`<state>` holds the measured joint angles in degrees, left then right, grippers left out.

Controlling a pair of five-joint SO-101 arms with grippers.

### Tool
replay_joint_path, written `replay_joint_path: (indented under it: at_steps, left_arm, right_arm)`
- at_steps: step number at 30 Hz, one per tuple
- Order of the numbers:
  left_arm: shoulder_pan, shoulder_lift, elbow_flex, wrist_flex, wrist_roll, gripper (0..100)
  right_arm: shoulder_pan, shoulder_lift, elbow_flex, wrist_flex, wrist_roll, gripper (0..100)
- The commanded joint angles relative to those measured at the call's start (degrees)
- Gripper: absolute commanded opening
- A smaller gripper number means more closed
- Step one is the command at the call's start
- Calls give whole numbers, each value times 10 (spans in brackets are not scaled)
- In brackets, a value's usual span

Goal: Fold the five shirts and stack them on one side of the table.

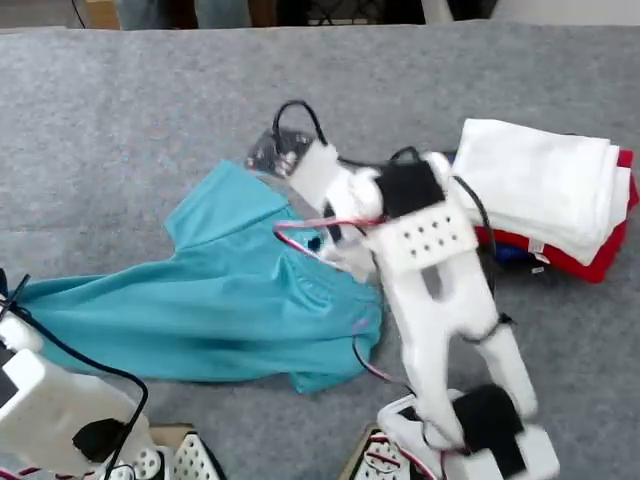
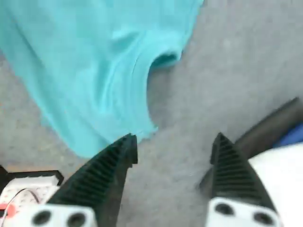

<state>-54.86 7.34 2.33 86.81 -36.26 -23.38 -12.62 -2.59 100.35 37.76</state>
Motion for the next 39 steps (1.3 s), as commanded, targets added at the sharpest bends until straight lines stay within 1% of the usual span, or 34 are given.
replay_joint_path:
  at_steps: [1,4,10,14,17,21,26,30,32,34,36,38,39]
  left_arm:
    - [15,-3,-3,-21,-10,29]
    - [17,-7,11,-33,-9,29]
    - [16,-8,10,-35,15,29]
    - [18,-8,9,-36,16,29]
    - [36,-7,13,-37,26,29]
    - [66,-8,22,-75,54,29]
    - [72,-4,24,-118,76,29]
    - [73,-5,59,-158,100,29]
    - [74,-7,94,-193,115,29]
    - [73,-8,121,-228,120,29]
    - [73,-9,131,-246,120,29]
    - [72,-9,135,-257,120,29]
    - [72,-8,136,-260,120,29]
  right_arm:
    - [-23,115,-158,-11,-18,204]
    - [-37,255,-305,-8,-44,184]
    - [-60,511,-608,4,-47,187]
    - [-76,653,-746,4,-47,188]
    - [-84,730,-816,-4,-48,188]
    - [-91,800,-861,-54,-48,188]
    - [-97,849,-861,-121,-54,188]
    - [-80,880,-861,-141,-97,191]
    - [-62,895,-861,-155,-131,224]
    - [-52,902,-862,-155,-153,275]
    - [-49,905,-862,-142,-158,300]
    - [-49,906,-861,-121,-157,277]
    - [-49,907,-861,-111,-158,249]
